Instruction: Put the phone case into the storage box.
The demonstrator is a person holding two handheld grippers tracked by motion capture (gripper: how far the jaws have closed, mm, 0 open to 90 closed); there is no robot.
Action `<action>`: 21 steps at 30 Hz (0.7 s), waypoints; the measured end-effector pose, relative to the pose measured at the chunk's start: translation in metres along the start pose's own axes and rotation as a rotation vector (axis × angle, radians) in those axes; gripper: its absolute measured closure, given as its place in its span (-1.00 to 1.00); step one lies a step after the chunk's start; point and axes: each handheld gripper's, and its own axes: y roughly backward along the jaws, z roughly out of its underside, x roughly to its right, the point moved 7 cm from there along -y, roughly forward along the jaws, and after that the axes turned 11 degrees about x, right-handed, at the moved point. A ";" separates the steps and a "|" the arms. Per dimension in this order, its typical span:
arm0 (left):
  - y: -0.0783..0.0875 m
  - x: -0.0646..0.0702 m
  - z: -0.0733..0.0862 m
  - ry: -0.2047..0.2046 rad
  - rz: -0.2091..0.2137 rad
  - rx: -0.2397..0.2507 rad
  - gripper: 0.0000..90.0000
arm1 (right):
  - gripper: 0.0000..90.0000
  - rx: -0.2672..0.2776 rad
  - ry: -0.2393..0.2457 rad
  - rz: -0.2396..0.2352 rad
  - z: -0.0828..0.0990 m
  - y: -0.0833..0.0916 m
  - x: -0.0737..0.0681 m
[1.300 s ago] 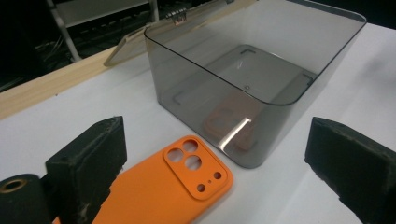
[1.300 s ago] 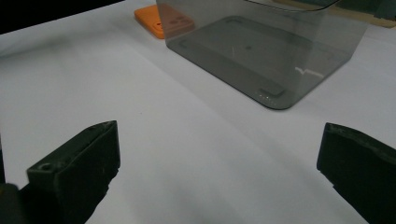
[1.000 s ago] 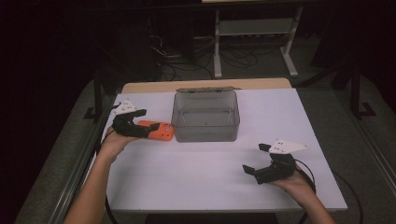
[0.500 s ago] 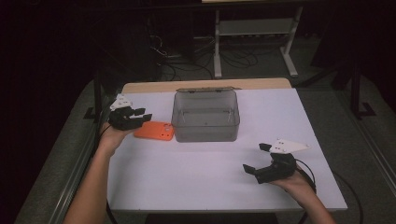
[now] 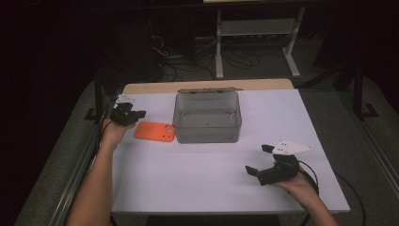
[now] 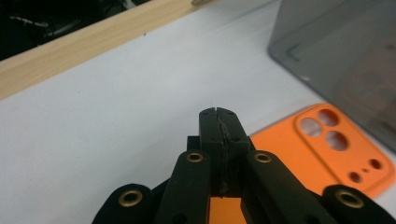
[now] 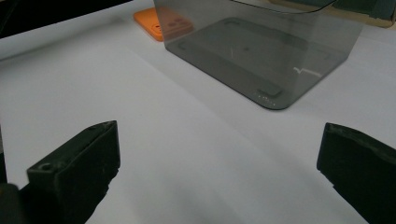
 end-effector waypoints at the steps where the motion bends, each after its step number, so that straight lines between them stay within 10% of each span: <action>1: -0.002 -0.001 0.001 0.000 -0.006 -0.006 1.00 | -1.00 -0.001 0.001 0.000 0.000 0.000 0.000; 21: -0.039 -0.017 0.021 -0.025 -0.067 -0.172 1.00 | -1.00 -0.007 -0.008 -0.002 0.002 0.000 0.001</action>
